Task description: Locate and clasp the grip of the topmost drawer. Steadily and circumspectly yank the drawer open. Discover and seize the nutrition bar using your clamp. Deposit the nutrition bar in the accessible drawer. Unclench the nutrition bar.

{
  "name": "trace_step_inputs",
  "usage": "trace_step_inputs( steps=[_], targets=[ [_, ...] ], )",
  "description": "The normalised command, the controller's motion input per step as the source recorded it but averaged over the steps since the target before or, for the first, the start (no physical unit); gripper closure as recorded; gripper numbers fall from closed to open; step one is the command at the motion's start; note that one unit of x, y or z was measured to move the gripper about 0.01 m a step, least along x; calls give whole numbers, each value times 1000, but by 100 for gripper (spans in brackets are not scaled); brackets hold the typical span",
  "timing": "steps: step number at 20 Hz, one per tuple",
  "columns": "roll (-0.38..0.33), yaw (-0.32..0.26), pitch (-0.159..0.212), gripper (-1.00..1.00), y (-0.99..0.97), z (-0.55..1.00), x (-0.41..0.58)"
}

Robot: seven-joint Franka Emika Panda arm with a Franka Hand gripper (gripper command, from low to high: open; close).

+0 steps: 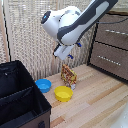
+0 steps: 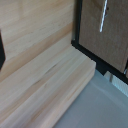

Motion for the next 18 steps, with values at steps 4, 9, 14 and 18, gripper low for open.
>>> trace_step_inputs(
  steps=[4, 9, 14, 18],
  targets=[
    [-239, 139, -21, -100, 0, 354, 139],
    [-227, 120, -22, -100, -6, 367, 185],
    [-296, 94, -38, -100, -124, 51, 82],
    [-287, 103, -66, -100, -207, 6, 1]
  ],
)
